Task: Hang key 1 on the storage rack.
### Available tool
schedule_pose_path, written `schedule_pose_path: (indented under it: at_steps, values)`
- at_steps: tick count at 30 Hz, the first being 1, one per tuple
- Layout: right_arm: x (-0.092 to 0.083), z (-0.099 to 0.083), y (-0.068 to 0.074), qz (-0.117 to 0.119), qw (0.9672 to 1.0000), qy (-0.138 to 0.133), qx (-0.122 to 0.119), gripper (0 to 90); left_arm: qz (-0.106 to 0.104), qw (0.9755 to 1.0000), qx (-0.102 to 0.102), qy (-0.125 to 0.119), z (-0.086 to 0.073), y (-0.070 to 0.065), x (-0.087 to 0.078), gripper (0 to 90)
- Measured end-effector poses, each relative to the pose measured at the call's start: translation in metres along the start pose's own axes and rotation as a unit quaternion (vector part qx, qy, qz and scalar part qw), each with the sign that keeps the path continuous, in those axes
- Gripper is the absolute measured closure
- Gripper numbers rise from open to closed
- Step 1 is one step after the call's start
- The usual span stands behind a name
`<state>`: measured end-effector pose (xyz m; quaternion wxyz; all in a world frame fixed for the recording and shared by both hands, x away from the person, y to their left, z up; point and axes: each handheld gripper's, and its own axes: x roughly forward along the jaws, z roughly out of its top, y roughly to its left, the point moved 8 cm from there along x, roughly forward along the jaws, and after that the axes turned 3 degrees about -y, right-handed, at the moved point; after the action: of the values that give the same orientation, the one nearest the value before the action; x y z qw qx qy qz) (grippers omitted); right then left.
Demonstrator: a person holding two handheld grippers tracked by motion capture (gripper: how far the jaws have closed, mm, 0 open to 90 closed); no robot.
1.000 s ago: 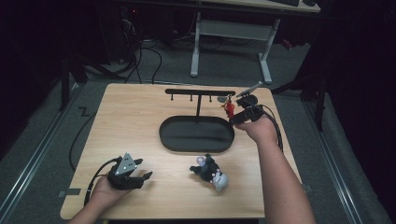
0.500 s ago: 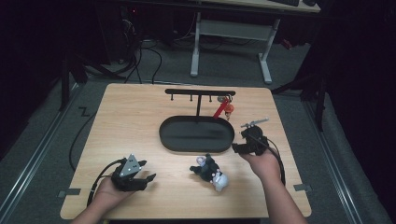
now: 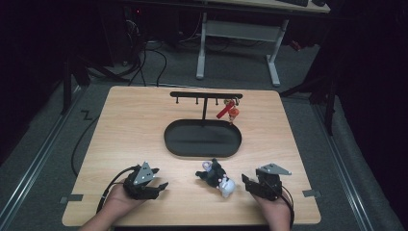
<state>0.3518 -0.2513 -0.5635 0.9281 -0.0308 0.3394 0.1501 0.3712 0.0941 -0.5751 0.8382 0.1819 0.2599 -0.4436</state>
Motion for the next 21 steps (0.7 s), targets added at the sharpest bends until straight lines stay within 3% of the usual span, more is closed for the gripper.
schedule_pose_path:
  at_steps: [4, 13, 21]
  values:
    - [-0.003, -0.012, 0.002, -0.009, 0.9992, 0.014, -0.037, 37.9, -0.005, 1.0, 0.0, 0.0, 0.001, -0.002, 0.001, 37.3]
    - [-0.007, -0.019, 0.019, 0.013, 0.995, 0.088, -0.046, 38.7, -0.006, 1.0, 0.002, -0.002, 0.002, -0.003, 0.0, 37.3]
    - [-0.012, -0.026, 0.034, 0.022, 0.9846, 0.162, -0.06, 37.1, -0.01, 0.9999, 0.002, -0.002, 0.0, -0.001, -0.001, 37.2]
